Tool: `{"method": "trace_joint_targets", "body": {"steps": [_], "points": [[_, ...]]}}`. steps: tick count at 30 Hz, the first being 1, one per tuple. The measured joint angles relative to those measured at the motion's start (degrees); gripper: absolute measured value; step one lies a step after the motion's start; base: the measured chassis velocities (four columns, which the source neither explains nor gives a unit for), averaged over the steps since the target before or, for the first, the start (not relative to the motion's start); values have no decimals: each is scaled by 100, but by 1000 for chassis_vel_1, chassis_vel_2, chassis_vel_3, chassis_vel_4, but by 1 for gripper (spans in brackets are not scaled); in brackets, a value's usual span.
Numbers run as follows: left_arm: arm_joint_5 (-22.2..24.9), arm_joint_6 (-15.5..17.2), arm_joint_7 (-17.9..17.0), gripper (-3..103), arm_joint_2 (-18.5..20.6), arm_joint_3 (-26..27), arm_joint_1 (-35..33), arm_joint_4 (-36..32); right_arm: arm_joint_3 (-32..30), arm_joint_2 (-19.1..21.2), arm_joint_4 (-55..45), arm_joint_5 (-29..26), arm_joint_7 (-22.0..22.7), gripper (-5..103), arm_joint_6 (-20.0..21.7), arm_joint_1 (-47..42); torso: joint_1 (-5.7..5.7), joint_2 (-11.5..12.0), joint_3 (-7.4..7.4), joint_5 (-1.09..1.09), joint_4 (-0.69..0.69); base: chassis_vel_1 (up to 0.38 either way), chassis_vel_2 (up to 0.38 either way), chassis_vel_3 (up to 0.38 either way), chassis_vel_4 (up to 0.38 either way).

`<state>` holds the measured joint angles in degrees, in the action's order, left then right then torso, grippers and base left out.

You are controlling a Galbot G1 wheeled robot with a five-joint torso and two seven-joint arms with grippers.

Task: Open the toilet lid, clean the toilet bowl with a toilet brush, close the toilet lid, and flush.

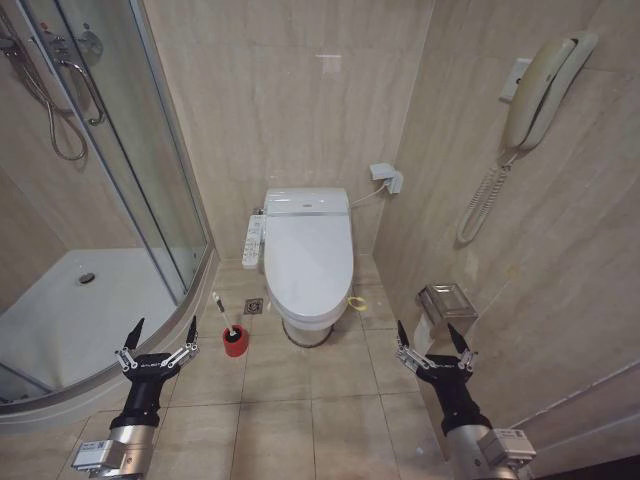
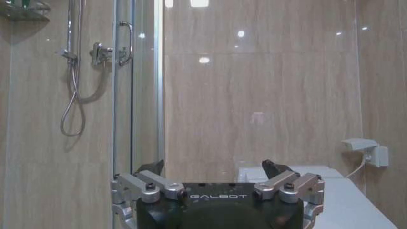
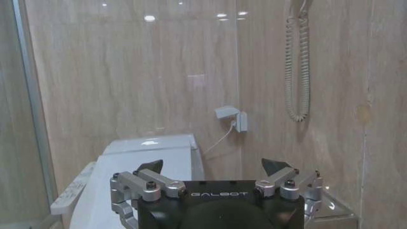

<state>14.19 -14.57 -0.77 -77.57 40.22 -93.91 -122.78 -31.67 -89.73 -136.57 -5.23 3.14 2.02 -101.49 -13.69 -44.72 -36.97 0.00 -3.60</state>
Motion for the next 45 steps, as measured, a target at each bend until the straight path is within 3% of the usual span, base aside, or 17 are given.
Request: {"method": "trace_joint_targets", "body": {"steps": [25,44,45], "points": [[0,0,0,100,0,0,-1,0,-7,2,-15,-87,-81,100,4,-7,1,0,1,0,0,-5,8,6,-7],[0,0,0,100,0,0,0,0,-5,23,119,-43,-36,100,-83,39,-1,1,0,0,1,-232,239,237,-242],[0,0,0,100,0,0,2,0,-17,29,248,-2,-17,100,-286,49,-2,1,-1,-1,-2,-287,275,304,-290]]}}
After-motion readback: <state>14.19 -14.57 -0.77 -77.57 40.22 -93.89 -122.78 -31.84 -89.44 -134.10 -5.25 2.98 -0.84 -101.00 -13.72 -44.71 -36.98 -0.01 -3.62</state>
